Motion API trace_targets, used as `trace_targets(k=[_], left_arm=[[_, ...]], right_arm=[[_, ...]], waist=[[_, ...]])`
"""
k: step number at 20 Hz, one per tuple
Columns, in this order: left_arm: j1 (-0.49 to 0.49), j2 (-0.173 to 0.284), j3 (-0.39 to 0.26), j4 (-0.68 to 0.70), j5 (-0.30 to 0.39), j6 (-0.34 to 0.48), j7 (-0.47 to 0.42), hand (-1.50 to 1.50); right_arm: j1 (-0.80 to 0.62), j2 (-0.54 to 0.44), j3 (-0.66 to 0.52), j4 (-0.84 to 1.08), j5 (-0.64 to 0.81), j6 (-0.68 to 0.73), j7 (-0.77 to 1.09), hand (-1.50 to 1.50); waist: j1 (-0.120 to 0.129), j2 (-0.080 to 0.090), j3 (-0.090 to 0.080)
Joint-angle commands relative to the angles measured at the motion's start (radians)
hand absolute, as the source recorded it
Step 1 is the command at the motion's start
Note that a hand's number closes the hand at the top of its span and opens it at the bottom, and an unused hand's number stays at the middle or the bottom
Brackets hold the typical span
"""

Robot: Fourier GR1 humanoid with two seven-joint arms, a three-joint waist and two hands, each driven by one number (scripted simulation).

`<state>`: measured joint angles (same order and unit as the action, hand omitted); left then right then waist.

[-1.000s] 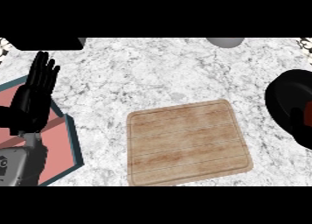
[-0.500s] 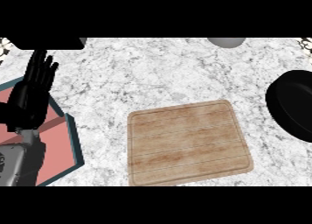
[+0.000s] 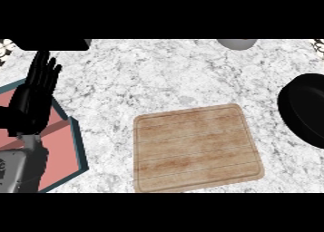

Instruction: Pick the bell pepper from the cutting board and place it in the pot

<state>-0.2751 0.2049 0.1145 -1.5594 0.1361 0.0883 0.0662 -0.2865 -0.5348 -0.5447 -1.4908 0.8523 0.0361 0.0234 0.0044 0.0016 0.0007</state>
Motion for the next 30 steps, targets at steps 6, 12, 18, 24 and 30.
trace_targets(k=[6, 12, 18, 24, 30], left_arm=[[0.002, -0.012, -0.009, 0.003, -0.010, -0.002, -0.007, 0.00], [0.044, -0.009, -0.007, -0.008, -0.015, -0.026, -0.048, 0.00], [0.000, -0.027, -0.009, -0.006, -0.025, 0.017, 0.009, 0.00], [0.048, -0.014, 0.001, -0.022, -0.014, -0.018, -0.030, 0.00], [0.014, -0.037, -0.004, 0.036, -0.039, 0.009, -0.046, 0.00]], right_arm=[[-0.113, -0.021, -0.023, 0.372, -0.099, 0.102, -0.022, -1.50], [-0.172, -0.049, 0.019, 0.542, -0.140, 0.102, -0.209, -1.50], [-0.204, -0.005, -0.088, 0.476, -0.313, 0.087, -0.280, -1.50], [-0.259, 0.003, -0.184, 0.464, -0.444, 0.113, -0.113, -1.50], [-0.216, -0.137, -0.327, 0.597, -0.596, 0.176, -0.216, -1.50]], waist=[[0.011, 0.002, 0.000], [0.008, 0.000, 0.000], [-0.004, -0.004, 0.000], [-0.001, -0.005, -0.001], [-0.006, -0.001, 0.000]])
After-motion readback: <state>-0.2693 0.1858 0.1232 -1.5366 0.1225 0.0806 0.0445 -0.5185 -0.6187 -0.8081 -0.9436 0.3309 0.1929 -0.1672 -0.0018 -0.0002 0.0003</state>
